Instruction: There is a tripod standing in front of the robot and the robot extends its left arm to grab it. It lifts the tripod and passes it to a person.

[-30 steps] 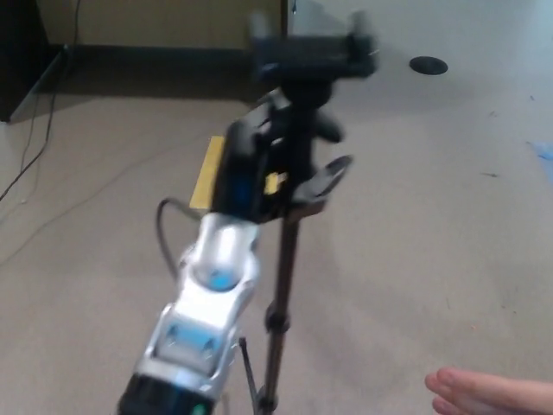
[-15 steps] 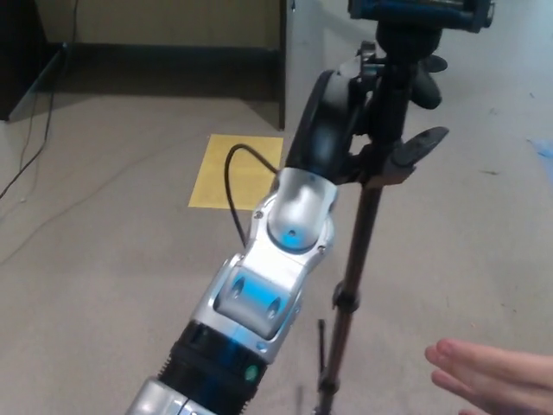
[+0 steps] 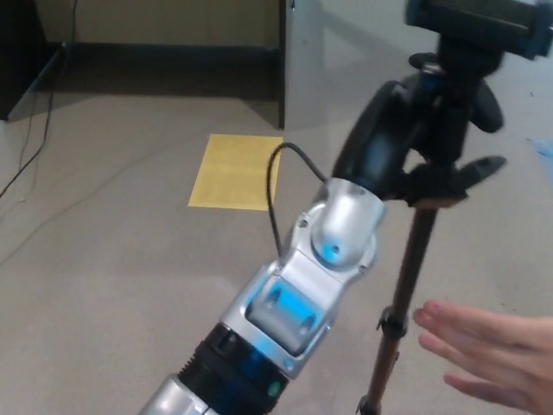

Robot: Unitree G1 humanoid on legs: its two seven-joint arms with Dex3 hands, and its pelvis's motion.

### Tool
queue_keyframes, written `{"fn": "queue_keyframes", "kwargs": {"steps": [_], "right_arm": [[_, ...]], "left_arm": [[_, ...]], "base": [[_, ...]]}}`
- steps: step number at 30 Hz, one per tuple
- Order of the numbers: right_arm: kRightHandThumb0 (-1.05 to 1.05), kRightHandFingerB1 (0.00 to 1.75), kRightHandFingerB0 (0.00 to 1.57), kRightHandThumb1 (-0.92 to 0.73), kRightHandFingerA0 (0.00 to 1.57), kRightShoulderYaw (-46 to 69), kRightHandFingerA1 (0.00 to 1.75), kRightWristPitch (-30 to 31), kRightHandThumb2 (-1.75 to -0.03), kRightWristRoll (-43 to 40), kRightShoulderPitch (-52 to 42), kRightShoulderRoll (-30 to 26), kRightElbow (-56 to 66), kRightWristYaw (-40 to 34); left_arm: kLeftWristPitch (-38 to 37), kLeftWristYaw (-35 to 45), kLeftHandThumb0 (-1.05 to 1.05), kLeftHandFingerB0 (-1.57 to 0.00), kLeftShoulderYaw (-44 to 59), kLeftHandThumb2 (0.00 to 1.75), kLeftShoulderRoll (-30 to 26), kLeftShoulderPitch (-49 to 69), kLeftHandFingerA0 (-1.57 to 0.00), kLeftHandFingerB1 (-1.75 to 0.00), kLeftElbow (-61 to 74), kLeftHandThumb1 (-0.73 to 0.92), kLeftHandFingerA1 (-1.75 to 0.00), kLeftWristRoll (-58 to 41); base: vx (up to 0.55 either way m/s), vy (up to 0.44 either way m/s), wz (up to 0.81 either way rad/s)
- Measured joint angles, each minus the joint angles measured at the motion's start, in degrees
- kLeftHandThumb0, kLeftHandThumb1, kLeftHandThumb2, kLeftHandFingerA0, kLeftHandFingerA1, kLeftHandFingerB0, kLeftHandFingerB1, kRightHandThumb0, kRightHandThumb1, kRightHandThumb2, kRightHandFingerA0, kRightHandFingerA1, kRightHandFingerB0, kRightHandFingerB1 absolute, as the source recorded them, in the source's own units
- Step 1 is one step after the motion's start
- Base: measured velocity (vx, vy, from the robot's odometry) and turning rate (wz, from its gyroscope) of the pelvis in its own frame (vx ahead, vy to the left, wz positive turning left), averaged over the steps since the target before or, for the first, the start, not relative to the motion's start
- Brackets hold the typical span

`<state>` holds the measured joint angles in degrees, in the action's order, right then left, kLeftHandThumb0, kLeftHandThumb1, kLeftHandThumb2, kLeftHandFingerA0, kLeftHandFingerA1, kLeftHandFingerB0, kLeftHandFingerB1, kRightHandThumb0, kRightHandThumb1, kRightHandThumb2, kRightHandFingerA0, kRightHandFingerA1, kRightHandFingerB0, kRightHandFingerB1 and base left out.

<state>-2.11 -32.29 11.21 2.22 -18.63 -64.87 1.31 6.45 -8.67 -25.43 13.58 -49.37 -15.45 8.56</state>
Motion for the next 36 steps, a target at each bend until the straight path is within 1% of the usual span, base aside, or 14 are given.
{"fn": "queue_keyframes", "kwargs": {"steps": [5, 6, 7, 8, 9, 10, 11, 12, 13, 15, 16, 17, 35, 36], "right_arm": [[-0.75, 0.36, 0.51, -0.77, 0.55, 0.1, 0.37, 0.0, -0.64, 0.0, 0.0, 0.0, 0.0, 0.0], [-0.78, 0.37, 0.48, -0.7, 0.53, 0.1, 0.4, 0.0, -0.68, 0.0, 0.0, 0.0, 0.0, 0.0], [-0.72, 0.47, 0.35, -0.65, 0.49, 0.1, 0.55, 0.0, -1.02, 0.0, 0.0, 0.0, 0.0, 0.0], [-0.67, 0.36, 0.46, -0.76, 0.49, 0.1, 0.37, 0.0, -0.64, 0.0, 0.0, 0.0, 0.0, 0.0], [-0.67, 0.36, 0.46, -0.76, 0.49, 0.1, 0.37, 0.0, -0.64, 0.0, 0.0, 0.0, 0.0, 0.1], [-0.59, 0.47, 0.28, -0.6, 0.37, 0.2, 0.52, 0.0, -0.98, 0.0, 0.1, 0.0, 0.0, 0.1], [-0.69, 0.46, 0.35, -0.64, 0.33, 0.2, 0.47, 0.0, -0.94, -0.1, 0.1, 0.0, 0.0, 0.2], [-0.67, 0.48, 0.37, -0.66, 0.34, 0.2, 0.47, -0.2, -0.97, 0.0, 0.1, 0.0, 0.0, 0.2], [-0.58, 0.37, 0.54, -0.76, 0.5, 0.1, 0.35, -0.4, -0.64, 0.0, 0.1, 0.0, 0.0, 0.1], [-0.59, 0.37, 0.57, -0.76, 0.55, 0.0, 0.37, -1.0, -0.64, 0.1, 0.1, 0.0, 0.0, 0.1], [-0.62, 0.54, 0.51, -0.66, 0.53, 0.0, 0.56, -1.1, -1.03, 0.1, 0.1, 0.0, 0.0, 0.1], [-0.62, 0.39, 0.61, -0.78, 0.6, 0.0, 0.39, -1.3, -0.64, 0.1, 0.1, 0.0, 0.0, 0.0], [-0.62, 0.39, 0.61, -0.78, 0.6, -2.2, 0.39, -2.4, -0.64, 2.0, 0.1, 0.0, 0.0, -2.3], [-0.62, 0.39, 0.61, -0.78, 0.6, -2.2, 0.39, -2.4, -0.64, 2.0, 0.1, 0.0, 0.0, -2.5]], "left_arm": [[0.5, -0.1, -0.24, -0.56, -5.3, 0.55, 0.0, 1.1, -0.79, -1.74, 1.3, 0.65, -1.75, -0.2], [0.5, -0.1, -0.25, -0.57, -6.5, 0.55, 0.0, 1.4, -0.81, -1.75, 1.4, 0.64, -1.75, -0.2], [0.5, -0.2, -0.28, -0.59, -7.5, 0.56, 0.0, 1.7, -0.81, -1.73, 1.6, 0.63, -1.75, -0.2], [0.5, -0.2, -0.29, -0.6, -8.4, 0.57, 0.0, 2.0, -0.81, -1.72, 1.6, 0.63, -1.75, -0.2], [0.5, -0.2, -0.29, -0.6, -9.7, 0.57, 0.0, 2.5, -0.81, -1.72, 1.9, 0.63, -1.75, -0.2], [0.5, -0.2, -0.33, -0.58, -10.6, 0.56, 0.0, 3.0, -0.8, -1.75, 2.1, 0.66, -1.75, -0.3], [0.5, -0.2, -0.35, -0.57, -11.5, 0.57, 0.0, 3.3, -0.78, -1.75, 2.3, 0.68, -1.75, -0.3], [0.5, -0.3, -0.42, -0.9, -12.9, 0.88, 0.0, 4.0, -1.1, -1.25, 2.7, 0.47, -1.36, -0.3], [0.5, -0.3, -0.3, -0.56, -14.2, 0.56, 0.0, 4.4, -0.77, -1.75, 3.0, 0.68, -1.75, -0.3], [0.5, -0.3, -0.28, -0.56, -16.4, 0.56, 0.0, 5.0, -0.77, -1.75, 3.4, 0.68, -1.75, -0.4], [0.5, -0.3, -0.27, -0.55, -17.2, 0.57, 0.0, 5.2, -0.77, -1.75, 3.6, 0.68, -1.75, -0.5], [0.5, -0.4, -0.27, -0.56, -17.9, 0.56, 0.0, 5.5, -0.73, -1.73, 3.7, 0.67, -1.75, -0.5], [0.5, -2.7, -0.26, -0.44, -24.1, 0.52, 0.0, 8.4, -0.61, -1.68, 10.8, 0.73, -1.75, -0.8], [0.5, -2.7, -0.41, -0.48, -24.1, 0.52, 0.0, 8.5, -0.65, -1.64, 11.2, 0.88, -1.75, -0.9]], "base": [[0.0, 0.0, 0.0], [0.0, 0.0, 0.0], [0.0, 0.0, 0.0], [0.0, 0.0, 0.0], [0.0, 0.0, 0.0], [0.0, 0.0, 0.0], [0.0, 0.0, 0.0], [0.0, 0.0, 0.0], [0.0, 0.0, 0.0], [0.0, 0.0, 0.0], [0.0, 0.0, 0.0], [0.0, 0.0, 0.0], [0.0, 0.0, 0.0], [0.0, 0.0, 0.0]]}}
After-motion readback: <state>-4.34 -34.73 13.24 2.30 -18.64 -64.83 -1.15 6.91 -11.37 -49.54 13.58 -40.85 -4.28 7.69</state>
